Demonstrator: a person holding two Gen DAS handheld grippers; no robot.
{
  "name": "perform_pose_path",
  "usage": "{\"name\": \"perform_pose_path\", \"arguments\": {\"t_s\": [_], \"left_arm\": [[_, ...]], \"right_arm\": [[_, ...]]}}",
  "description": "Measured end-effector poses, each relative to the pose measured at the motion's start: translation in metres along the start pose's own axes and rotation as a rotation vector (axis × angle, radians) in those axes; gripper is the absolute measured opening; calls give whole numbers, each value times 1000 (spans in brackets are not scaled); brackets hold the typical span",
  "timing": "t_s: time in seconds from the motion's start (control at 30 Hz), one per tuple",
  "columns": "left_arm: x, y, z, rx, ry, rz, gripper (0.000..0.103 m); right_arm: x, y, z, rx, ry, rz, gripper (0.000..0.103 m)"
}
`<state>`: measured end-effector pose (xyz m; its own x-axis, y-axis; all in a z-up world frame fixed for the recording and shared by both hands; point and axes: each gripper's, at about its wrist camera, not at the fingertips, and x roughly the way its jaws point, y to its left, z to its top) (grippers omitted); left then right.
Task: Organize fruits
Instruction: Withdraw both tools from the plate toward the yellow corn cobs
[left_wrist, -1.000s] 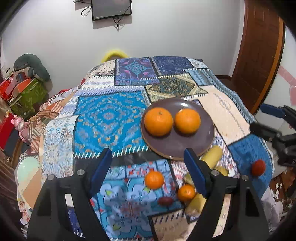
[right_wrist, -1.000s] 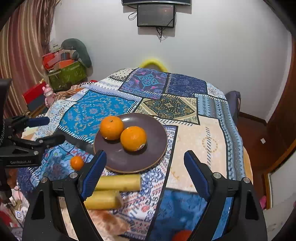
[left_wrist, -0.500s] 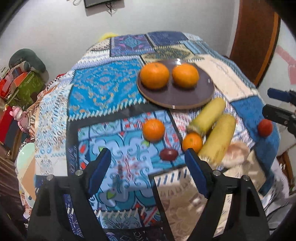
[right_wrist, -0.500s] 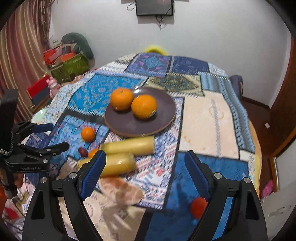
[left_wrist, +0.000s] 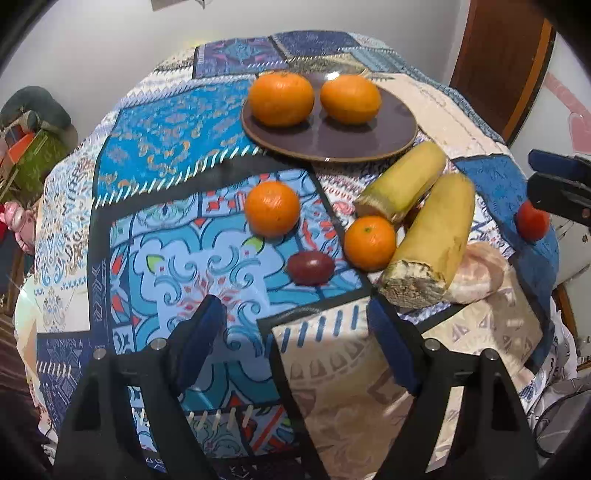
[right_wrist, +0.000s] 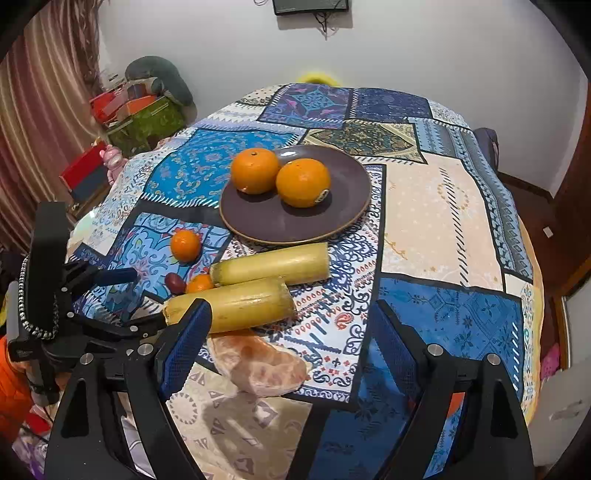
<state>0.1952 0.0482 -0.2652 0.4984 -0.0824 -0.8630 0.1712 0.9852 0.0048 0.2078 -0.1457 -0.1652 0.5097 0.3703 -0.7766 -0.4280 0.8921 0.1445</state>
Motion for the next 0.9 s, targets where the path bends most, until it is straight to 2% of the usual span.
{"name": "perform_pose_path", "arguments": {"t_s": [0.13, 0.33, 0.53, 0.7, 0.9], "left_arm": [[-13, -7, 9, -13, -34, -73, 82], [-10, -37, 25, 63, -47, -64, 82], [1, -54, 31, 74, -29, -108, 82], [3, -67, 25, 159, -35, -62, 82], [-9, -47, 25, 113, -60, -45, 82]], "right_arm": [[1, -7, -1, 7, 1, -9, 85], [1, -17, -4, 33, 5, -10, 85], [4, -26, -13, 73, 38, 8, 85], [12, -35, -16, 129, 49, 8, 85], [26, -30, -17, 153, 77, 42, 85]]}}
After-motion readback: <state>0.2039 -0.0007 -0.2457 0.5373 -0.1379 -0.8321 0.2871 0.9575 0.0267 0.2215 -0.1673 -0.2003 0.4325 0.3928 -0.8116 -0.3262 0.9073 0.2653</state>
